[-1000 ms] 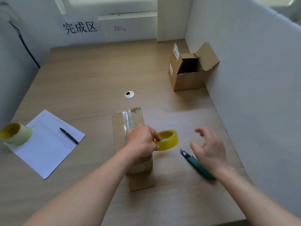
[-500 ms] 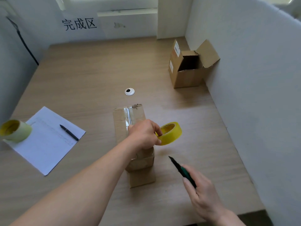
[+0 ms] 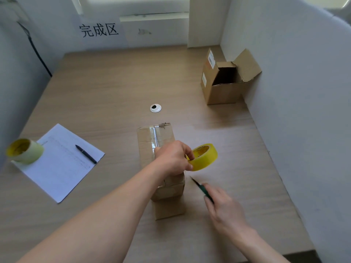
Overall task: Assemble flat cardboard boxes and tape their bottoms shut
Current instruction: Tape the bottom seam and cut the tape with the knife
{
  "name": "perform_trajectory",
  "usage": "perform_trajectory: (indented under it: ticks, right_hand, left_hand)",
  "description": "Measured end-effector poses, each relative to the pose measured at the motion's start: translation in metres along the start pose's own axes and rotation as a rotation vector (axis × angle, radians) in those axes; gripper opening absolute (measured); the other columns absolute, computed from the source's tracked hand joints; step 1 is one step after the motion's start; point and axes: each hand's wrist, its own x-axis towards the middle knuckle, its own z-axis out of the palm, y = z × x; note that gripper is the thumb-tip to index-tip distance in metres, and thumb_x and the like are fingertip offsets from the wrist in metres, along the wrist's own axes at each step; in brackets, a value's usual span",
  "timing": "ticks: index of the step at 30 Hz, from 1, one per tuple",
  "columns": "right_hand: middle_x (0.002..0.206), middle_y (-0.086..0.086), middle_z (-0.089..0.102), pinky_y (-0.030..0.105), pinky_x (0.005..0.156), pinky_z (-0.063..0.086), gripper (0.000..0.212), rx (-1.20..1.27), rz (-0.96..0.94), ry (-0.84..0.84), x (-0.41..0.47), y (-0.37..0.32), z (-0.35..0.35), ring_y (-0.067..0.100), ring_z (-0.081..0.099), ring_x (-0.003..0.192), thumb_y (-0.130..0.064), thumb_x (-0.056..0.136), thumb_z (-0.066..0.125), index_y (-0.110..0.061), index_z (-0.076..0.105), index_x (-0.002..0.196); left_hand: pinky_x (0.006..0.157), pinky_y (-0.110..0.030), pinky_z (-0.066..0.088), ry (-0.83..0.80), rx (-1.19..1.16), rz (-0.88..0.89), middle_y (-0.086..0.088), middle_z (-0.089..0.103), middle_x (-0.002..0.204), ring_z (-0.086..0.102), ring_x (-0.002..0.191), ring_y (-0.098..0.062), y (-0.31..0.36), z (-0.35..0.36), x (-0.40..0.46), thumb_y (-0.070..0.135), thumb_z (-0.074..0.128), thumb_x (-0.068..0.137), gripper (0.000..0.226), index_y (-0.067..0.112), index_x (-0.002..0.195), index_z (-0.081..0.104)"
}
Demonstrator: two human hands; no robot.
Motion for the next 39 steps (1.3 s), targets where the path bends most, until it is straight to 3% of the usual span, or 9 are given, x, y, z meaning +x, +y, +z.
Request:
perform_trajectory:
  ticks: [5,10,13,16,18,24,29,36,39]
  right_hand:
    - [0.129,0.000,0.054,0.038,0.088,0.046,0.052,-0.282,0.311,-0.075,0.008,0.050,-0.025,0.026,0.053,0.118,-0.047,0.094,0.053,-0.032,0.043,0.143]
    - [0.132,0.003,0.057,0.038,0.102,0.038,0.064,-0.011,-0.274,0.368,0.054,0.001,-0.059,0.021,0.051,0.125,-0.039,0.080,0.073,-0.015,0.054,0.136]
    - [0.120,-0.004,0.065,0.044,0.104,0.034,0.058,-0.195,-0.470,0.125,0.080,-0.037,-0.071,0.021,0.057,0.116,-0.046,0.082,0.061,-0.025,0.051,0.134]
    - [0.102,-0.012,0.067,0.043,0.102,0.038,0.041,-0.235,-0.400,-0.146,0.097,-0.051,-0.071,0.019,0.062,0.095,-0.045,0.088,0.058,-0.034,0.049,0.126]
    - [0.100,-0.009,0.069,0.039,0.086,0.048,0.039,-0.155,-0.316,-0.231,0.101,-0.053,-0.070,0.023,0.063,0.090,-0.045,0.086,0.061,-0.035,0.051,0.122]
    - [0.077,-0.015,0.060,0.033,0.067,0.045,0.033,-0.048,-0.206,-0.406,0.111,-0.061,-0.065,0.020,0.059,0.079,-0.030,0.075,0.062,-0.052,0.042,0.089]
    - [0.067,-0.024,0.059,0.018,0.054,0.035,0.036,-0.024,-0.143,-0.466,0.122,-0.067,-0.066,-0.001,0.052,0.064,-0.020,0.071,0.065,-0.054,0.053,0.078]
    - [0.071,-0.015,0.062,0.023,0.062,0.043,0.028,-0.083,-0.124,-0.555,0.129,-0.070,-0.064,0.003,0.055,0.067,-0.013,0.068,0.069,-0.036,0.069,0.083]
    - [0.082,-0.012,0.070,0.027,0.070,0.051,0.028,-0.128,-0.143,-0.576,0.131,-0.070,-0.066,0.008,0.062,0.078,-0.018,0.070,0.066,-0.044,0.070,0.080]
  left_hand:
    - [0.081,-0.033,0.029,0.006,-0.009,0.006,0.016,0.065,0.081,0.061,0.091,-0.010,-0.001,0.001,0.000,0.038,0.083,0.070,0.020,0.037,0.074,0.063]
    - [0.081,-0.033,0.028,0.022,0.003,0.019,0.015,0.066,0.083,0.060,0.092,-0.010,-0.002,0.002,-0.001,0.038,0.082,0.070,0.019,0.038,0.077,0.064]
    - [0.079,-0.032,0.028,0.025,0.028,0.039,0.016,0.065,0.082,0.059,0.093,-0.010,-0.003,0.003,-0.002,0.039,0.080,0.072,0.018,0.040,0.081,0.064]
    - [0.081,-0.033,0.030,0.049,0.042,0.086,0.016,0.065,0.081,0.055,0.095,-0.011,-0.005,0.004,-0.003,0.041,0.078,0.073,0.019,0.041,0.090,0.068]
    - [0.081,-0.034,0.030,0.087,0.027,0.127,0.014,0.067,0.082,0.053,0.098,-0.012,-0.009,0.008,-0.005,0.042,0.076,0.075,0.021,0.041,0.094,0.069]
    - [0.086,-0.038,0.032,0.266,-0.043,0.376,0.005,0.061,0.084,0.046,0.098,-0.023,-0.036,0.024,-0.031,0.031,0.050,0.080,0.021,0.025,0.097,0.061]
    - [0.080,-0.030,0.037,0.282,0.021,0.475,0.003,0.054,0.097,0.041,0.099,-0.020,-0.046,0.028,-0.046,0.033,0.065,0.073,0.037,0.018,0.103,0.050]
    - [0.077,-0.026,0.034,0.405,0.106,0.383,0.005,0.052,0.100,0.041,0.101,-0.019,-0.044,0.039,-0.046,0.044,0.067,0.070,0.040,0.026,0.098,0.045]
    - [0.076,-0.026,0.036,0.427,0.112,0.386,0.005,0.052,0.099,0.042,0.099,-0.019,-0.045,0.040,-0.045,0.043,0.066,0.070,0.040,0.026,0.098,0.045]
